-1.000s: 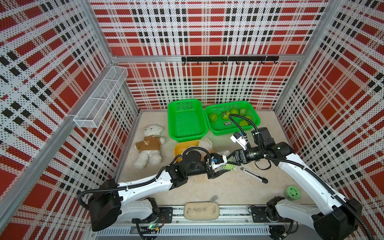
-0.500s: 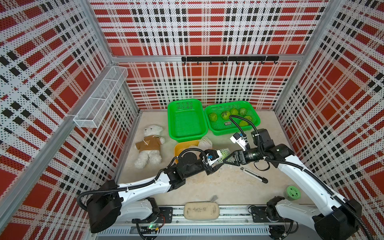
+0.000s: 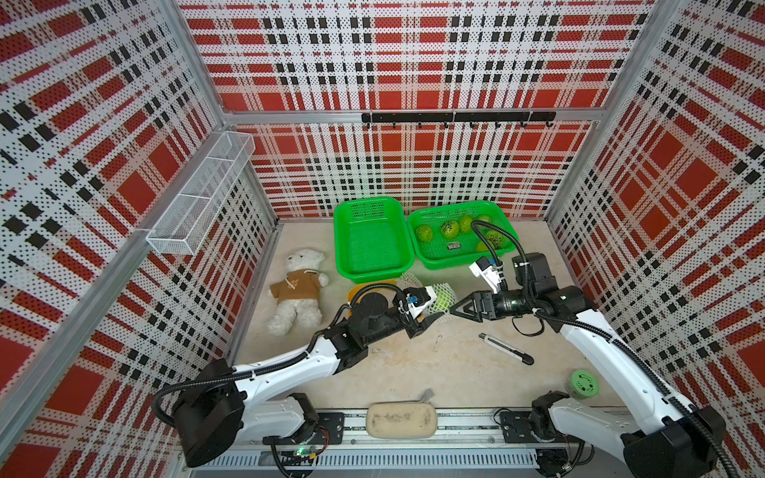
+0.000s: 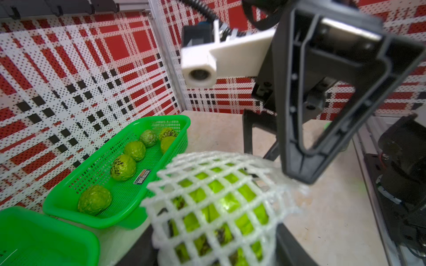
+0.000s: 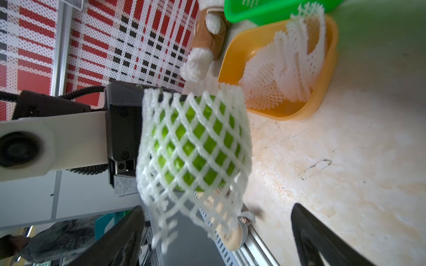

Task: Sleeve custard apples in foam nets
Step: Place the custard apple in the basket.

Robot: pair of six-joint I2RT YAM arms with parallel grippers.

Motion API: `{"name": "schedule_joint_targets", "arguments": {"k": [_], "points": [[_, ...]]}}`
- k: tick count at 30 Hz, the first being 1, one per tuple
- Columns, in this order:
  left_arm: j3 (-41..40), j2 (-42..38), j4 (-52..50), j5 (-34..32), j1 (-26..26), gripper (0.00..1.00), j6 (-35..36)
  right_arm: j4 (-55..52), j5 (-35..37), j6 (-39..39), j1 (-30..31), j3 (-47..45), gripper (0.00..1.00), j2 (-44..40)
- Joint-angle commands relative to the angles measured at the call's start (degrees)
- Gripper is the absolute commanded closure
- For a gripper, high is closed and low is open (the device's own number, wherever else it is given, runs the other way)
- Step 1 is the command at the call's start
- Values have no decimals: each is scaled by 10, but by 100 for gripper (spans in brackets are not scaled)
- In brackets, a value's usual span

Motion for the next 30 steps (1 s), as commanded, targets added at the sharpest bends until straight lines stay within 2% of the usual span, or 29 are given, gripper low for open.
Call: {"name": "schedule_joint_targets", "arguments": {"k": [1, 6, 10, 13, 17, 22, 28, 30], "points": [[64, 24, -74, -68, 22, 53, -22, 16, 39, -32, -13, 24, 0, -16], [158, 88, -155, -143, 73, 59, -70, 26, 153, -51, -14, 31, 0, -4], [253, 160, -232, -169, 133, 64, -110, 61, 254, -46, -13, 30, 0, 2], [331, 228, -294, -186, 177, 67, -141, 80, 290, -50, -14, 43, 0, 13], [432, 327, -357, -217, 224, 71, -163, 83, 306, -71, -13, 63, 0, 34], [559, 444, -404, -249, 260, 72, -165, 69, 304, -81, -13, 82, 0, 66], [763, 593, -487, -290, 294, 77, -190, 90, 304, -79, -13, 87, 0, 98], [852, 652, -533, -318, 299, 82, -199, 100, 306, -79, -13, 88, 0, 109]]}}
